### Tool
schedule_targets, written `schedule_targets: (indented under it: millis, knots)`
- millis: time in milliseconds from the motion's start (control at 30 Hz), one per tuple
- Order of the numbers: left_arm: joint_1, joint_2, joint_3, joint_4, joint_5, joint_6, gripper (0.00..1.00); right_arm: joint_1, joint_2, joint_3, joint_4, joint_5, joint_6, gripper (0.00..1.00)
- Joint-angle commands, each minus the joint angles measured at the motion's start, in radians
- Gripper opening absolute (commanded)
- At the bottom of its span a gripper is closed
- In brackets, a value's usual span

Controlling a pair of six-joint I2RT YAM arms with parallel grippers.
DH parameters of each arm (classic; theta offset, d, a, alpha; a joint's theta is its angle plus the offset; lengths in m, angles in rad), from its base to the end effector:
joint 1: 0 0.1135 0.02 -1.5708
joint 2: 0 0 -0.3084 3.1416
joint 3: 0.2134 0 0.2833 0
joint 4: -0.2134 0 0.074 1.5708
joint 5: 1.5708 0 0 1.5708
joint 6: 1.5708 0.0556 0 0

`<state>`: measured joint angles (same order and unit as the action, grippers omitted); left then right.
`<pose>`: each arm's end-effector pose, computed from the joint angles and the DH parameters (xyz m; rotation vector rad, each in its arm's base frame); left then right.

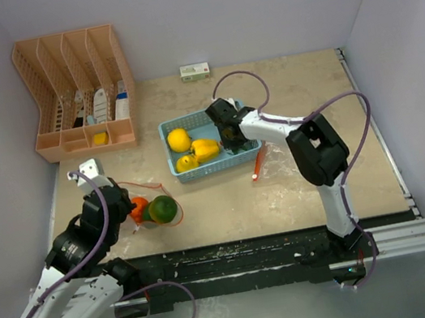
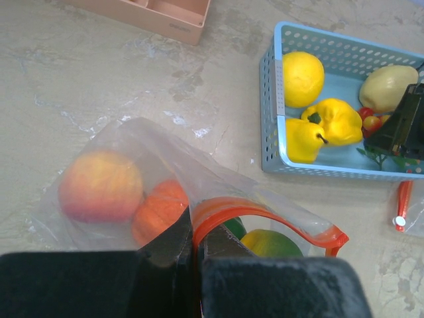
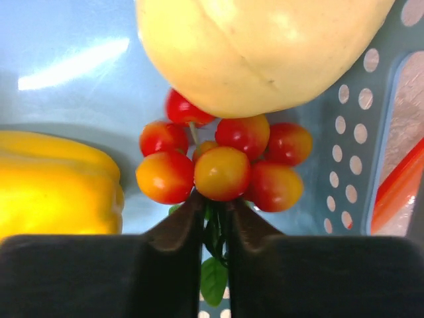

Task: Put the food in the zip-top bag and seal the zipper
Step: Pick up the fake fruit from the bin, then place the fake fruit in the zipper food storage bag.

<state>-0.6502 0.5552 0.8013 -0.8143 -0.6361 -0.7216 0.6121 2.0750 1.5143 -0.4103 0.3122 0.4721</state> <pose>0.1091 -0.0415 0.3378 -0.4301 1.9771 -0.1838 0.4248 0.2773 0.1823 -0.0529 2.4748 0.0611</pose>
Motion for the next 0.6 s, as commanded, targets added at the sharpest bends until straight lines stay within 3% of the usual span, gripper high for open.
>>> schedule_targets:
  millis: [0,133,333,567]
  knots:
    - [0.004,-0.001,0.017,0.018,-0.018,0.004,0.00,-0.002,-0.116,-0.002,-0.028,0.002,-0.009,0.02]
    - [0.003,-0.001,0.021,0.007,-0.025,0.001,0.00,-0.002,-0.225,0.016,-0.038,-0.004,-0.019,0.00]
    - [0.003,0.009,0.022,-0.001,-0.034,-0.007,0.00,-0.002,-0.396,-0.011,0.022,-0.133,-0.061,0.00]
    - [0.003,0.047,0.032,0.031,-0.027,-0.005,0.00,0.061,-0.585,-0.127,0.163,-0.420,-0.081,0.00]
